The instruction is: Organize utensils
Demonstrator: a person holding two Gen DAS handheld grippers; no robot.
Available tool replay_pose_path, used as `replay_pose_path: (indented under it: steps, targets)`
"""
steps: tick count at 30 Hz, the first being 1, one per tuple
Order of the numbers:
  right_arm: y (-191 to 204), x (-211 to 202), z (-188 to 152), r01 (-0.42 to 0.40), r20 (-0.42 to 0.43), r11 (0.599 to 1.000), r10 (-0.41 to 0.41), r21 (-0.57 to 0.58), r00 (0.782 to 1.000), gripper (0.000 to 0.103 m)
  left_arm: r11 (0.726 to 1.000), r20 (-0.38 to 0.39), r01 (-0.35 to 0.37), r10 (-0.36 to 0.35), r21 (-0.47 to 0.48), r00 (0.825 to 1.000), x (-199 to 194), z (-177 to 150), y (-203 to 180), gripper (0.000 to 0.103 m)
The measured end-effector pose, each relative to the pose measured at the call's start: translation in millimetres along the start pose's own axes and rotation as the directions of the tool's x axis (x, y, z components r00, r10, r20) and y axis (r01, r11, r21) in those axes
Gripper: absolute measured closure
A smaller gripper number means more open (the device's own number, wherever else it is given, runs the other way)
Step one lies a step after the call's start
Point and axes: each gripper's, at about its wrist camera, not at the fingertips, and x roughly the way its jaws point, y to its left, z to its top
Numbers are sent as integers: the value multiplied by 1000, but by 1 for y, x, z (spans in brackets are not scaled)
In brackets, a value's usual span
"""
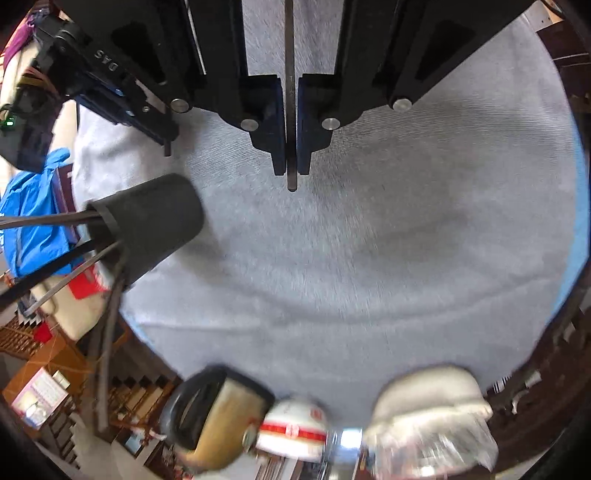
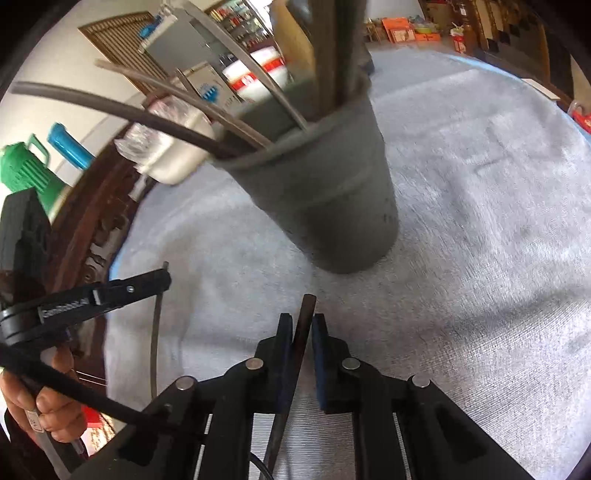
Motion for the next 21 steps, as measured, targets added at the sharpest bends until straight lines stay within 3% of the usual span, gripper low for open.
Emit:
replay_pose_path:
  steps: [8, 11, 15, 17, 18, 19, 20, 21]
  targets:
    - [23, -49, 8, -123, 156, 990, 133, -74, 979, 93, 998, 190, 55, -61, 39, 980, -81, -7, -19, 98]
    - [31, -49, 10, -17, 126, 995, 30, -103, 992, 92, 997, 223, 46, -58, 60, 973, -98, -11, -22, 98]
    - [11, -40, 13, -38, 42, 999, 38, 2, 998, 88, 998, 232, 37, -48, 52, 972, -104, -18, -16, 98]
    - [3, -33, 14, -23, -6, 999, 23, 38, 1000, 79, 998, 249, 40, -48, 41, 967, -114, -22, -13, 98]
    - [1, -30, 14, -15, -21, 999, 16, 45, 1000, 66, 998, 257, 44, -53, 40, 965, -119, -24, -13, 98]
    - [2, -26, 14, -2, -34, 999, 4, 43, 999, 44, 998, 274, 50, -59, 42, 960, -127, -29, -11, 98]
    - [3, -23, 13, 3, -40, 999, -2, 41, 999, 35, 998, 283, 48, -59, 45, 957, -129, -32, -11, 98]
    - [5, -21, 12, 4, -34, 999, -2, 41, 999, 34, 998, 295, 43, -56, 51, 954, -134, -37, -11, 98]
